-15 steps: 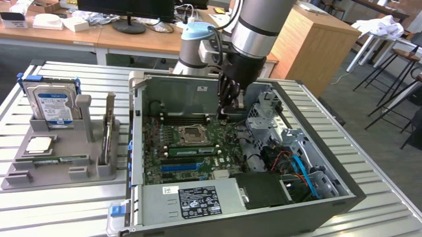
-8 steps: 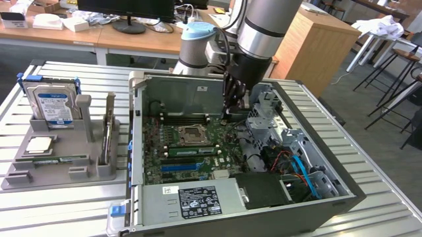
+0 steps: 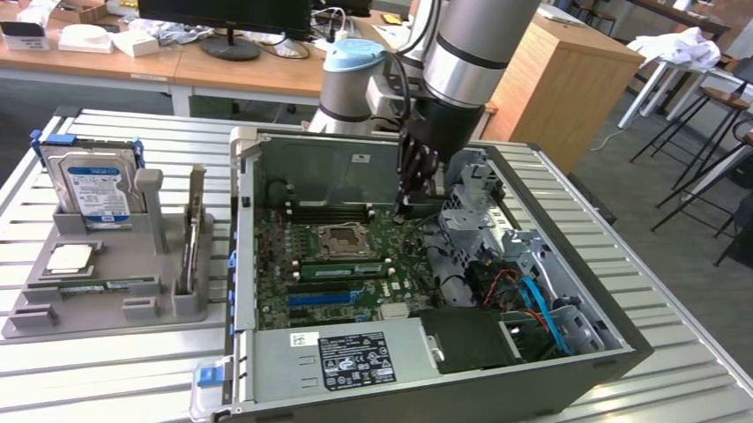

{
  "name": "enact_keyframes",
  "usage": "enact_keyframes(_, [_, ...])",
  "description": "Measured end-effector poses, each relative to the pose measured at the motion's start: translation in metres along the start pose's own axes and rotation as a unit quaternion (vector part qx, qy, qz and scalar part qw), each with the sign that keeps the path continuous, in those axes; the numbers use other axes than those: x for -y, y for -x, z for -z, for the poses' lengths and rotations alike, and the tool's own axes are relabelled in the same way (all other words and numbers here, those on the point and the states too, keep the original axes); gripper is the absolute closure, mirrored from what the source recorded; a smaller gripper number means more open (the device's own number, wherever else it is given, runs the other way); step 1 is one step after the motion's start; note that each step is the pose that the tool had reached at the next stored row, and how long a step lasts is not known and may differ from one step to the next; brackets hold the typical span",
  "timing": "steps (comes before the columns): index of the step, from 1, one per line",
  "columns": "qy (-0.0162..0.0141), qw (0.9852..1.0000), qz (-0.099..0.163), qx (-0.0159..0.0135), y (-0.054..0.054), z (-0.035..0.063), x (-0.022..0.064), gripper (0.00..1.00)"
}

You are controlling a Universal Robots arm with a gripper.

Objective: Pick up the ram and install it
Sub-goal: 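Press down the ram until it locks into place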

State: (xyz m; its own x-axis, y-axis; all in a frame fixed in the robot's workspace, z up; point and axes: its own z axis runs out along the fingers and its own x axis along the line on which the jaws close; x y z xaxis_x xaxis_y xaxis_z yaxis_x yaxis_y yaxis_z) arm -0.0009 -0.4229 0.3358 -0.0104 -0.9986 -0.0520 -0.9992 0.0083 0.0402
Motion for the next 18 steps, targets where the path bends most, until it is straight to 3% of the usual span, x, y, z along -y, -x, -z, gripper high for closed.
enact_keyframes(18, [0.0000,1.0000,0.000,0.0000,-0.001,-0.0147,0.0006,0.90])
